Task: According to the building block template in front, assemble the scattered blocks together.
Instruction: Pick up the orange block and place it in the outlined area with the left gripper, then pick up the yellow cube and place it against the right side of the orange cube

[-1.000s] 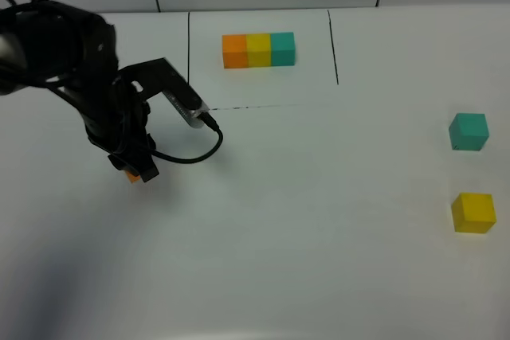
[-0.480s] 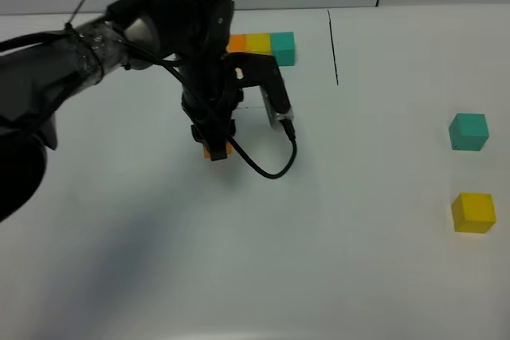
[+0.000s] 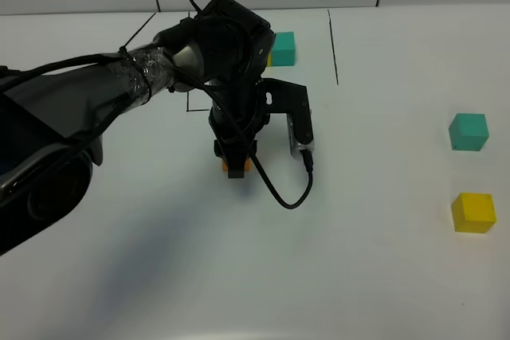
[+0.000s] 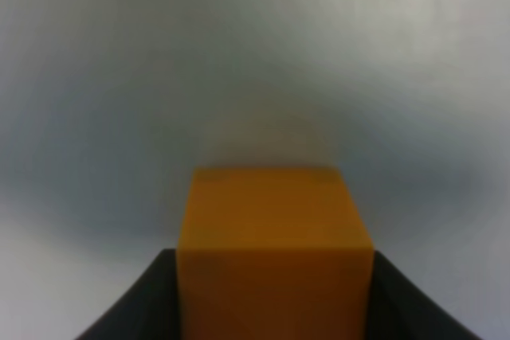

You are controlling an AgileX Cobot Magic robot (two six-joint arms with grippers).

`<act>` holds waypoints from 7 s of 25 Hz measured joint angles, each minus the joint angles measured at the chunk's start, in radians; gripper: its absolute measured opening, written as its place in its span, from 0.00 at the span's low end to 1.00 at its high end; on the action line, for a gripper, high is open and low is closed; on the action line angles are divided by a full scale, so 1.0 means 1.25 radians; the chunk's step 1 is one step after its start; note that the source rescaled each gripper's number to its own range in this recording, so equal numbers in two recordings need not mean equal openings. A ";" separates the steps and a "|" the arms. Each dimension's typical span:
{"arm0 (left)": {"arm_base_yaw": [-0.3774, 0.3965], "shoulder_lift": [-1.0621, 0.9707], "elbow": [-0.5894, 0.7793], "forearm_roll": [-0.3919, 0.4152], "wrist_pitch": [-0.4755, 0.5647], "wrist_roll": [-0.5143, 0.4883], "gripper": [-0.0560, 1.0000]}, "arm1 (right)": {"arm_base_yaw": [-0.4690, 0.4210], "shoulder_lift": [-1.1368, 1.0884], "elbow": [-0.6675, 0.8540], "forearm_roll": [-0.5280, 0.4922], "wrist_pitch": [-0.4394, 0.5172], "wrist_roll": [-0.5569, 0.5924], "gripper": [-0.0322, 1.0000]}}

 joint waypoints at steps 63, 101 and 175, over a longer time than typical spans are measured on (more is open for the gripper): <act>0.089 -0.183 -0.007 0.154 0.031 -0.537 1.00 | 0.000 0.000 0.000 0.000 0.000 0.000 0.77; 0.385 -1.339 0.831 -0.004 -0.133 -0.758 1.00 | 0.000 0.000 0.000 -0.003 0.000 0.021 0.74; 0.533 -1.871 1.077 -0.144 0.015 -0.718 1.00 | 0.000 0.000 0.000 -0.006 0.000 0.034 0.73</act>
